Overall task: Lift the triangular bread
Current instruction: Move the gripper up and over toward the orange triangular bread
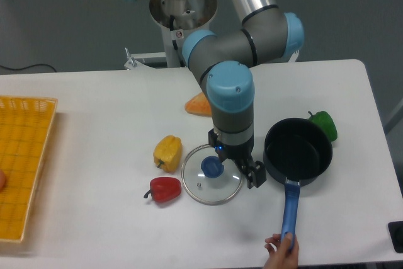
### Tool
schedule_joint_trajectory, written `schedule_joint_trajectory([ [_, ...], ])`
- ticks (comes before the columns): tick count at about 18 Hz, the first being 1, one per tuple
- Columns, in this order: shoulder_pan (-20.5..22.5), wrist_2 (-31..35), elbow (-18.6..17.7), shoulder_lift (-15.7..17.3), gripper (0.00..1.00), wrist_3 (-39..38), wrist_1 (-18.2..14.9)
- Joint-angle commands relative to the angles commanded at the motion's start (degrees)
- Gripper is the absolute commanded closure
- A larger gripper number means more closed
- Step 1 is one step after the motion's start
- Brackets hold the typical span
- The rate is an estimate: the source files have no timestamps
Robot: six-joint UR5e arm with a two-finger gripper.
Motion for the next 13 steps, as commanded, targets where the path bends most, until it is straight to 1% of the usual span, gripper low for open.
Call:
schedule_joint_trajectory([
  [3,0.9,-0.8,-0.5,1.2,0.00,1.8,-0.2],
  [4,1.5,-1.1,-1.0,1.7,0.00,1.8,-0.7],
  [7,1.5,-0.8,-2.3,3.4,0.00,1.5,-3.2],
  [9,2.0,-0.7,-4.1,4.0,0.00,1.1,-3.6],
  [13,3.5,-0.8,-8.0,6.4,0.00,1.8,-6.3],
])
